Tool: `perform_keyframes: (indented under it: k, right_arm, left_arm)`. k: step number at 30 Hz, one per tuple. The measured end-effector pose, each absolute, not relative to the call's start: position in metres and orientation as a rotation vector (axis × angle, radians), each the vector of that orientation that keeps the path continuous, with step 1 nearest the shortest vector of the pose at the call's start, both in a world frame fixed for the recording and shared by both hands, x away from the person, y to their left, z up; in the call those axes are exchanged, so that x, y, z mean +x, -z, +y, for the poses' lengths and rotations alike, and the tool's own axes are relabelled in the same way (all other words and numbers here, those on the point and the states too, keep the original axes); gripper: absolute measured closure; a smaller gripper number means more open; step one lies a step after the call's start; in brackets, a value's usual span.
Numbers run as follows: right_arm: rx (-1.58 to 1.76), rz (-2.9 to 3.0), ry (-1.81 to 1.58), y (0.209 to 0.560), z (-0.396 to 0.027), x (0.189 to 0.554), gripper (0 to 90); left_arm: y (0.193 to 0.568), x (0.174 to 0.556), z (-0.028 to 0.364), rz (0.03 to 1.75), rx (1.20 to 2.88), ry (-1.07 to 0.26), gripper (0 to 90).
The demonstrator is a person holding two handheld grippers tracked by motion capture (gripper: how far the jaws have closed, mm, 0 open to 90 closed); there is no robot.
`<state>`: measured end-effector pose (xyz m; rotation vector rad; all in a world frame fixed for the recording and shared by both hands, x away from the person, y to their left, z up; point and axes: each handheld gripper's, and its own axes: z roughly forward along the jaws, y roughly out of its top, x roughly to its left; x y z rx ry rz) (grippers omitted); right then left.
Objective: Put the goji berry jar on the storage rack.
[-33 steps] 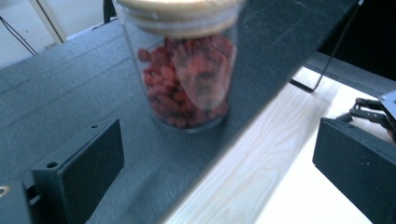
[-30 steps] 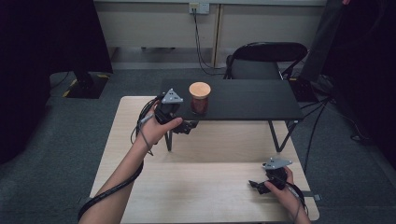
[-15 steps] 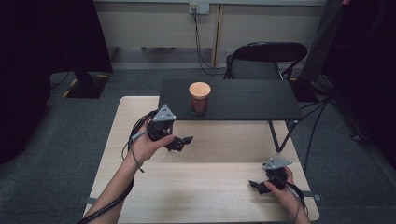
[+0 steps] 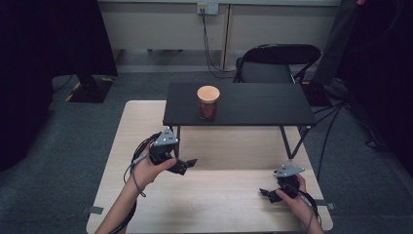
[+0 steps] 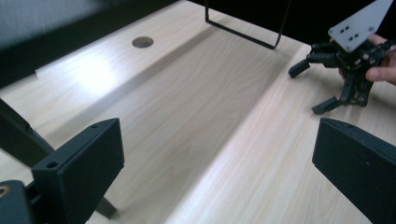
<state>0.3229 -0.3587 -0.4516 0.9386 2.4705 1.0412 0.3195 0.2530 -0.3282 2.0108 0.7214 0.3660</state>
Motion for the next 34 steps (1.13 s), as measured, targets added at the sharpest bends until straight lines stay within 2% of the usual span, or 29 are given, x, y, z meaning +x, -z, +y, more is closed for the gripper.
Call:
perform_keyframes:
  k: [20, 34]
  right_arm:
    - [0.939, 2.47, -1.041, 0.452, -0.359, 0.323, 0.0]
    - [0.939, 2.47, -1.041, 0.452, -0.359, 0.323, 0.0]
  left_arm:
    - [0.397, 0.305, 0.276, 0.827, 2.032, -0.281, 1.7]
    - [0.442, 0.295, 0.294, 0.864, 2.063, -0.282, 1.8]
